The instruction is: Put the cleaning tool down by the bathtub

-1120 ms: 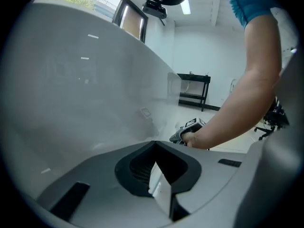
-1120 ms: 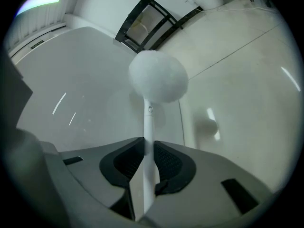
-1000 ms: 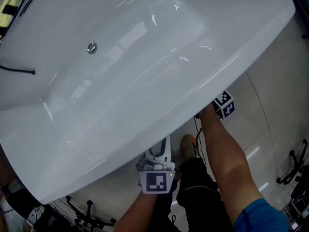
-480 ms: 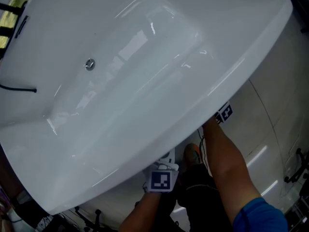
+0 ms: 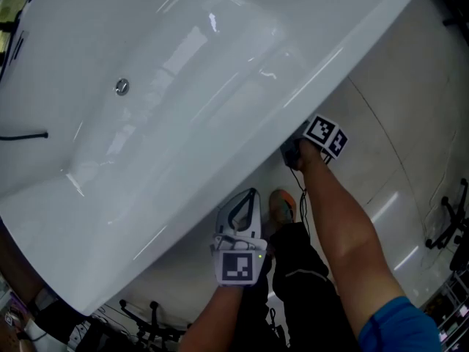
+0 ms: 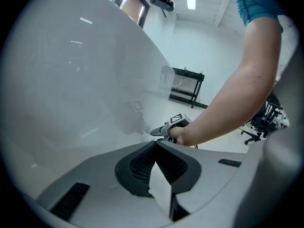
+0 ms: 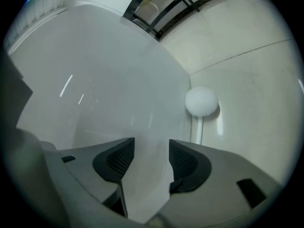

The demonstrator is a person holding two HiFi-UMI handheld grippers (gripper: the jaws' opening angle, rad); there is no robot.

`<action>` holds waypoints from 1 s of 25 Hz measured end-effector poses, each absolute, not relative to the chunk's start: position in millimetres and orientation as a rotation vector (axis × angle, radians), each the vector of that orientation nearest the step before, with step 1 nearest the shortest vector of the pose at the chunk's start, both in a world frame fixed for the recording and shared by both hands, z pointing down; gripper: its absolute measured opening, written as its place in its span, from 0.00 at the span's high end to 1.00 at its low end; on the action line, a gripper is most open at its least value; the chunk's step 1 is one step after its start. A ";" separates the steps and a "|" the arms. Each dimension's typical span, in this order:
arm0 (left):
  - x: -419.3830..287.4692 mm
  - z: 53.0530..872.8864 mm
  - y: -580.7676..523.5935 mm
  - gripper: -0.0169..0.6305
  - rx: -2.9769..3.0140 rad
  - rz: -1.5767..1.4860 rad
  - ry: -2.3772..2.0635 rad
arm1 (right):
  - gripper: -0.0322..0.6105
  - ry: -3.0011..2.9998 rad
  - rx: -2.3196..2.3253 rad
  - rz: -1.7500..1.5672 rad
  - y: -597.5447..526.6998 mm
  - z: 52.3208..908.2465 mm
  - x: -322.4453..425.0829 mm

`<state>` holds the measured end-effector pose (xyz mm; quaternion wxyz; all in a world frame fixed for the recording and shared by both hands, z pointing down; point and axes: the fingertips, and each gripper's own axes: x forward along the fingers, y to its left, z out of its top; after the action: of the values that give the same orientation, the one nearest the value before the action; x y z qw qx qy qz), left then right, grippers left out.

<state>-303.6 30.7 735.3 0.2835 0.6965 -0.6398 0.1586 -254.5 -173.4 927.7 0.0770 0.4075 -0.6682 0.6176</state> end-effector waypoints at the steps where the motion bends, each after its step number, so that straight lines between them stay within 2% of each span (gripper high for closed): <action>1: -303.6 731.1 29.0 0.97 1.860 0.411 -1.725 | 0.62 -2.027 1.208 1.836 -172.5 919.1 -252.9; 2: -304.0 726.9 27.5 0.97 1.859 0.398 -1.737 | 0.63 -2.060 1.191 1.810 -170.1 909.1 -251.1; 8: -306.0 691.3 22.9 0.97 1.849 0.354 -1.759 | 0.89 -2.276 1.105 1.423 -135.2 825.4 -234.4; 10: -302.9 668.7 18.4 0.97 1.868 0.351 -1.759 | 0.93 -2.339 1.112 1.329 -126.9 784.9 -228.3; 17: -279.4 573.4 -13.6 0.97 1.993 0.304 -1.765 | 0.95 -2.529 1.195 0.848 -111.7 622.4 -195.1; 25: -252.7 471.4 -32.0 0.97 2.101 0.227 -1.797 | 0.95 -2.685 1.228 0.508 -68.2 468.2 -162.3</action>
<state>-252.7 -32.0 471.4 0.1826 0.7446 -0.6370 0.0805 -162.3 -68.2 468.2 0.0728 0.4088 -0.8939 0.1691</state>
